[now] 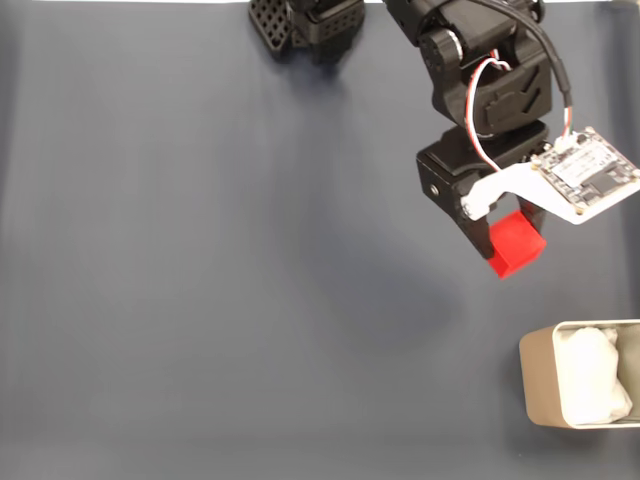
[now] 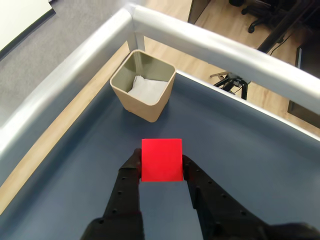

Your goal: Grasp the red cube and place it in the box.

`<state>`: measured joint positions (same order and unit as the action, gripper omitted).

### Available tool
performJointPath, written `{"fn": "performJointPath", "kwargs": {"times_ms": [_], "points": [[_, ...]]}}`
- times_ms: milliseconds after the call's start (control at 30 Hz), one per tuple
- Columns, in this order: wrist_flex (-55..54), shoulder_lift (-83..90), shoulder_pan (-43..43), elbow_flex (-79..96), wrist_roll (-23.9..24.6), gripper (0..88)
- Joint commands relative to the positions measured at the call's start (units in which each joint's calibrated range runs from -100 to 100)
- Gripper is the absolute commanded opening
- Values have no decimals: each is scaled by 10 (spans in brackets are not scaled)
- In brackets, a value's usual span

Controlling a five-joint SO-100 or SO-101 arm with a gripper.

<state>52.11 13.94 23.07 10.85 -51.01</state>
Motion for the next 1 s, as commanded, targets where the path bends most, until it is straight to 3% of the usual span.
{"fn": "performJointPath", "kwargs": {"times_ms": [0, 967], "points": [[12, -17, -8, -87, 3, 4], [67, -312, -2, -512, -4, 7]]}}
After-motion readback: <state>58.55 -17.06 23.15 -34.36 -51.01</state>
